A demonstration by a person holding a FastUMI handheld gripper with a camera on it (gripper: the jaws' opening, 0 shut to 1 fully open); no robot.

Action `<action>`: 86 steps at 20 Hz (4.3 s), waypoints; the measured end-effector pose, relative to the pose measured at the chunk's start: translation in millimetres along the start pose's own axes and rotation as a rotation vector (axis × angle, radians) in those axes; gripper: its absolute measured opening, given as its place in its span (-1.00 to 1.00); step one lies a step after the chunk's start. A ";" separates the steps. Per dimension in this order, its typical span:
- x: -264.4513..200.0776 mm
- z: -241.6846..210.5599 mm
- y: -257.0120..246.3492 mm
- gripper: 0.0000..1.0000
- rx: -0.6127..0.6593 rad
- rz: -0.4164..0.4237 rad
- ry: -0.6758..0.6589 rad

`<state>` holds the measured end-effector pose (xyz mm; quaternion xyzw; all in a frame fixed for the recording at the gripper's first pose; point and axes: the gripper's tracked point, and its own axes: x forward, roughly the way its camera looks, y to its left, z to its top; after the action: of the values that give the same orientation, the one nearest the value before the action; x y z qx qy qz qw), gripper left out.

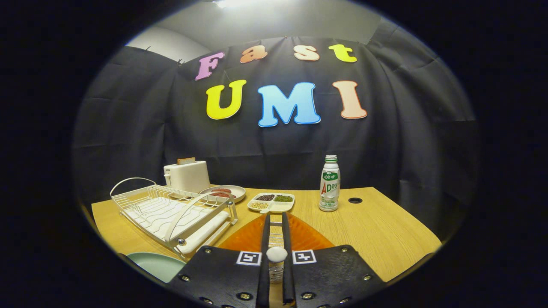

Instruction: Take the plate from the dish rack, then take the spoon from the basket and place it into the plate.

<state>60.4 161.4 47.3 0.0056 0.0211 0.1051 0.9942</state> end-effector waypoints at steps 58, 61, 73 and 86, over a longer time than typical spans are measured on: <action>-85.5 -13.7 206.6 -0.73 -0.147 0.352 0.379; -85.4 -15.2 207.1 -0.73 -0.156 0.362 0.379; -89.8 -17.9 204.9 -0.62 -0.131 0.372 0.395; -77.4 108.8 116.6 -0.02 -0.017 0.138 0.155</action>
<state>-34.9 258.4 160.9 -0.0096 0.0966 0.1735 0.9800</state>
